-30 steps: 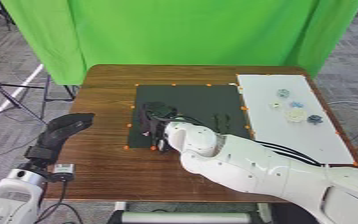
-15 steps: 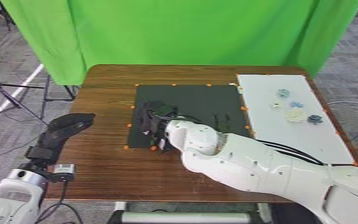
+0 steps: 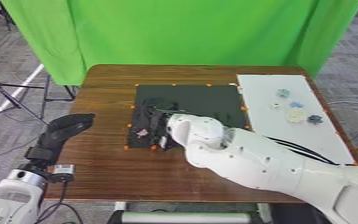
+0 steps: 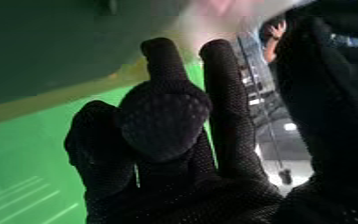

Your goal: Arrange flowers

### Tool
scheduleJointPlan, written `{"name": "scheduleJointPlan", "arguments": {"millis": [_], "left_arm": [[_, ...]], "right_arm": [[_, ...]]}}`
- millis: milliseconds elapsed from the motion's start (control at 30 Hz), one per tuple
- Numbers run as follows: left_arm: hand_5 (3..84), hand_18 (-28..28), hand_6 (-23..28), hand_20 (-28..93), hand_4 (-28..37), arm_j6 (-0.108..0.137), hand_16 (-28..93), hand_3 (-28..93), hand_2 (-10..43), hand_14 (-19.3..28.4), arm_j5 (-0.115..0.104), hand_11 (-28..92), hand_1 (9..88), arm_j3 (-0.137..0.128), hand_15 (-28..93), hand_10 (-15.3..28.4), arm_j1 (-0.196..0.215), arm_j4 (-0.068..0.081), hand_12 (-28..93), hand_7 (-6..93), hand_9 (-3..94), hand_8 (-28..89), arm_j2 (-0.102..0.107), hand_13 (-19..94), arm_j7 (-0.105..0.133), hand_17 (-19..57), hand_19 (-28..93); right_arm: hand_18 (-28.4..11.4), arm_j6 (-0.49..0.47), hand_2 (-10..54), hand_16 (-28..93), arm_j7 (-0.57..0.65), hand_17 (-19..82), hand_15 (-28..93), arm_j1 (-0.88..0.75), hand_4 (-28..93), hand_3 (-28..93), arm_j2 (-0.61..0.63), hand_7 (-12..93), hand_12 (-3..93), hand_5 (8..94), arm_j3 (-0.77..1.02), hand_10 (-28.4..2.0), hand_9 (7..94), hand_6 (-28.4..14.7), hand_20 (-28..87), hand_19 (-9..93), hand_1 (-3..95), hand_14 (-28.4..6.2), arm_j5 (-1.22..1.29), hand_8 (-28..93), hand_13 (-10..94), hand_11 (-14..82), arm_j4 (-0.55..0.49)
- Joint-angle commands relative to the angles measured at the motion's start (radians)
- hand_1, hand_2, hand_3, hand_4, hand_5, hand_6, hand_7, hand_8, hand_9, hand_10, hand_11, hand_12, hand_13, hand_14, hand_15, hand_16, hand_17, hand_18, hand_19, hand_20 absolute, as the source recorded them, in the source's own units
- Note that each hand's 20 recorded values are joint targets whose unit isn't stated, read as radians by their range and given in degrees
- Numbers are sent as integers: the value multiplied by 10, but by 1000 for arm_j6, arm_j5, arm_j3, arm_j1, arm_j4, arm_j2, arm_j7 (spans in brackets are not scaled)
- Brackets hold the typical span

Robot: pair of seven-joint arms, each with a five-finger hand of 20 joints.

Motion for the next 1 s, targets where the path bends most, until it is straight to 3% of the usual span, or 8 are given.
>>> {"name": "scheduleJointPlan", "arguments": {"millis": [33,267,500,733,1000], "left_arm": [[423,158,16,171,-227,-10,22,726,-95,176,6,169,279,-9,145,128,23,-13,114,225,406,-108,-11,339,-13,43,94],[430,160,30,169,-201,-15,19,691,-88,184,7,167,278,-9,160,139,28,-14,115,179,402,-83,-13,332,-16,39,104],[434,162,38,168,-184,-10,15,657,-73,189,6,170,280,-8,177,146,28,-15,115,157,400,-74,-17,329,-15,35,116],[435,163,41,166,-172,-1,9,641,-67,189,5,174,278,-18,189,148,35,-16,115,151,400,-69,-28,330,-7,34,123],[435,163,41,165,-168,4,6,632,-63,190,6,176,279,-14,194,148,42,-17,114,148,399,-69,-42,329,1,34,127]], "right_arm": [[-155,-41,-95,310,-27,575,571,44,-119,646,79,114,156,556,92,-154,620,43,558,932,307,-24,2,-83,899,83,-87],[-157,58,-95,312,-38,569,568,51,-108,626,212,106,149,538,202,-156,596,37,548,932,311,-25,-17,-79,893,80,-166],[-156,207,-95,312,5,540,581,-17,-107,638,448,108,159,525,345,-151,562,25,530,932,323,-29,-138,-73,859,79,-212],[-158,132,-95,307,108,524,603,-252,-123,645,634,105,179,504,600,-155,516,21,530,932,304,-37,-196,-66,832,74,-205],[-164,138,-95,294,135,524,615,-624,-132,642,684,109,188,520,909,-155,530,23,538,932,304,-40,-227,-64,832,75,-245]]}}
